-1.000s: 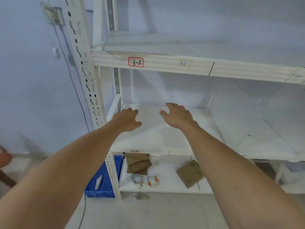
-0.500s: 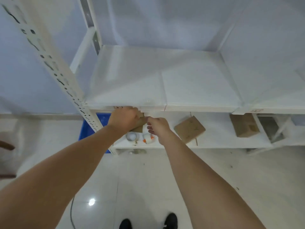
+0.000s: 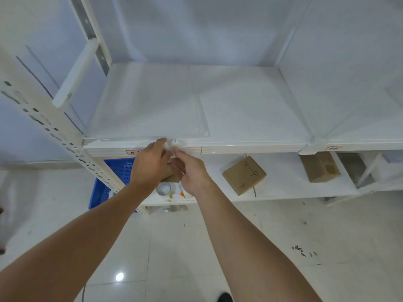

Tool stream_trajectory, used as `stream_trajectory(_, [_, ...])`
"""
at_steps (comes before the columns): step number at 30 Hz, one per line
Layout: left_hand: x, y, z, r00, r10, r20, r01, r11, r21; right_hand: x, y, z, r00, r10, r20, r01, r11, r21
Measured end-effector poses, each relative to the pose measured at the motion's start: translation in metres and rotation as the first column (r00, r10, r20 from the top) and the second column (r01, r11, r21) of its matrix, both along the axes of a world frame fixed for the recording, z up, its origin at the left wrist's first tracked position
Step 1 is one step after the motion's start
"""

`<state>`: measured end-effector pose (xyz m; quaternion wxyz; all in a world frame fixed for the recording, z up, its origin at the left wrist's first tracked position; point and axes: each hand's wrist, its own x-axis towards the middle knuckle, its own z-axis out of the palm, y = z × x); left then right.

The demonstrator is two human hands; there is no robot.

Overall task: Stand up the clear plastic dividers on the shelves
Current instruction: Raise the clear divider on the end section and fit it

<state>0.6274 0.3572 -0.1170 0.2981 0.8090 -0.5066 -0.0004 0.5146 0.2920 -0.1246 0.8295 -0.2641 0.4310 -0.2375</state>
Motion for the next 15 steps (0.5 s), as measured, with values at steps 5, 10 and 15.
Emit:
stream_trajectory(5, [0.003,-0.006,-0.001,0.976,-0.11,0.186,0.137,0.981,-0.14,0.005,0.001,-0.007,0.994,-0.101,0.051,0.101,0.995,0.01])
stream_trajectory(10, [-0.001,-0.008,-0.005,0.954,-0.08,0.288,0.157,0.955,-0.253,0.004,0.0,-0.01,0.99,-0.138,0.043,0.137,0.99,0.015])
stream_trajectory(15, [0.005,-0.02,-0.017,0.911,-0.124,0.393,0.197,0.969,-0.151,-0.005,-0.007,-0.016,0.984,-0.168,0.065,0.167,0.986,0.03])
